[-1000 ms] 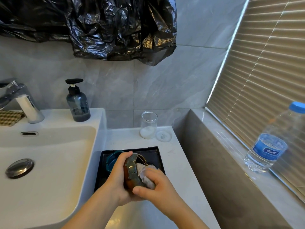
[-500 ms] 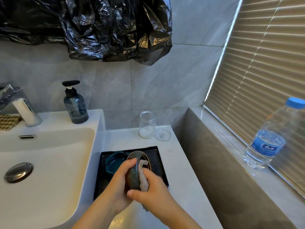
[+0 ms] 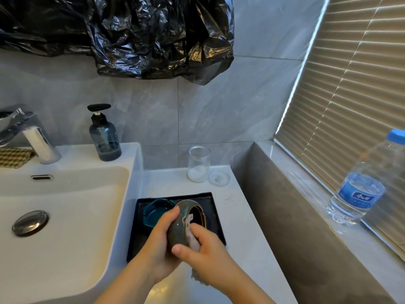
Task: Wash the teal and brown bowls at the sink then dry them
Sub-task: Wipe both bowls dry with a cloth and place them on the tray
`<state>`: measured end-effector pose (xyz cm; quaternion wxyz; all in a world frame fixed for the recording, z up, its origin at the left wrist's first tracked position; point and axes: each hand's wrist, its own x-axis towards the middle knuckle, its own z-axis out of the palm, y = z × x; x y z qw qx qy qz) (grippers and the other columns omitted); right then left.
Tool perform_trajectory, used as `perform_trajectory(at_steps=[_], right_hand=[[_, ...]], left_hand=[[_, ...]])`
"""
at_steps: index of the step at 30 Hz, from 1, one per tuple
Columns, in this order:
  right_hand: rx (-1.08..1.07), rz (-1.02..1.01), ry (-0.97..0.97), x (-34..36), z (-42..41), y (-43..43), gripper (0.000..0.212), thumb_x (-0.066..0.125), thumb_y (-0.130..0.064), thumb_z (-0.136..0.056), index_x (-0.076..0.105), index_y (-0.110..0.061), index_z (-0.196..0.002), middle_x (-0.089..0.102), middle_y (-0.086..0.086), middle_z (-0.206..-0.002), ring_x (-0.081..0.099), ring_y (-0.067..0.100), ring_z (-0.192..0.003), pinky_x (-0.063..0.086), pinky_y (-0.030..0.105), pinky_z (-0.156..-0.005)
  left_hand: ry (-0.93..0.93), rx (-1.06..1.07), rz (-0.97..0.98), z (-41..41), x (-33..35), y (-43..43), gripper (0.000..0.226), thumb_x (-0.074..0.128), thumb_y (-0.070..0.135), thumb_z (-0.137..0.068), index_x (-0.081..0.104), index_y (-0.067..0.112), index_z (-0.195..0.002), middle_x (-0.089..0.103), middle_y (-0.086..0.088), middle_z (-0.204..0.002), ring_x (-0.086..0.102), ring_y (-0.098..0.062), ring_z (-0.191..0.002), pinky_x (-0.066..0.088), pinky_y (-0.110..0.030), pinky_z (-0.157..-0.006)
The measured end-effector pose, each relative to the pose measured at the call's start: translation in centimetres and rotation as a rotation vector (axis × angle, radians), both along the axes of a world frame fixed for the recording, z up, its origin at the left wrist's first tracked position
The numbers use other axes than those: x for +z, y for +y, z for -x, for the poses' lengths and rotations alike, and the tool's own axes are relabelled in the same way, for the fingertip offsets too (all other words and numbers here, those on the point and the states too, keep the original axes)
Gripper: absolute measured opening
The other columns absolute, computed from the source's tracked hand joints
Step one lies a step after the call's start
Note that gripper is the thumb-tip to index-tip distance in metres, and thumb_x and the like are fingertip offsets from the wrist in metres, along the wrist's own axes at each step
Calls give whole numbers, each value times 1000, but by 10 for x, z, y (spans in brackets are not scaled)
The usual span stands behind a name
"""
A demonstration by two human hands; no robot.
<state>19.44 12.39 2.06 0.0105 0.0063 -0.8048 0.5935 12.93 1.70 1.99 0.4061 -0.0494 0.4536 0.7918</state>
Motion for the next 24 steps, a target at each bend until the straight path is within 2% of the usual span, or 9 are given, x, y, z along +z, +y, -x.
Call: perform_trajectory(at_steps=[2,4,7,10,13,17,19,21,24], right_hand=[[65,-322,144,-6,-3,-1,29,59,-42,-77,58,-13,-79,61,-8,-81,52,6,-85,34,12,-84],[123,-592,274,-14,-4,-1,43,47,-53,-74,56,-11,-73,61,3,-85,49,15,-93,23,16,-94],[23,-445,258,-11,0,-5,34,52,-49,-74,37,-22,-60,43,-12,-66,39,1,-75,26,19,-78],[-23,-23,104,-3,4,0,19,60,-33,-76,54,-18,-68,48,-11,-65,44,0,-66,38,19,-66],[16,112,-3,-2,6,1,27,57,-30,-77,60,-4,-84,55,-1,-74,50,7,-72,43,25,-72],[-6,-107,95,-8,7,-2,44,56,-46,-74,60,-5,-89,61,11,-84,53,12,-82,44,28,-85],[37,-490,175,-15,6,9,52,48,-58,-73,56,-7,-81,55,5,-81,49,13,-89,25,23,-105],[58,-668,201,-18,4,18,50,43,-61,-75,52,-13,-74,47,-6,-77,45,7,-87,3,17,-112],[43,-462,180,-11,5,12,39,48,-58,-75,46,-22,-60,41,-14,-58,40,1,-65,27,10,-92]], left_hand=[[-45,-8,-15,4,4,-2,49,53,43,-76,74,2,-63,68,-17,-64,67,-26,-55,47,-34,-65],[-70,-58,-8,8,8,-4,54,51,45,-78,76,0,-64,69,-17,-66,68,-26,-53,44,-33,-66],[-49,-78,-40,11,9,-6,63,49,56,-78,77,-1,-77,73,-18,-78,71,-27,-66,55,-32,-64],[6,-83,-52,10,6,-8,52,54,49,-74,70,3,-95,69,-19,-89,66,-30,-80,51,-38,-74],[68,-45,1,9,1,-6,42,55,41,-68,68,5,-87,68,-18,-78,65,-27,-71,48,-37,-69],[45,-3,15,5,3,-2,45,58,42,-66,73,3,-85,71,-17,-82,68,-28,-73,49,-38,-73],[-39,2,1,7,3,-3,49,58,44,-68,76,1,-83,72,-19,-88,69,-30,-76,50,-40,-77],[-94,-22,-24,9,1,-3,56,59,48,-69,76,0,-92,71,-20,-102,68,-32,-89,48,-43,-86],[-74,-25,-66,7,1,-4,51,59,46,-70,77,1,-83,72,-19,-89,70,-30,-75,48,-41,-78]])
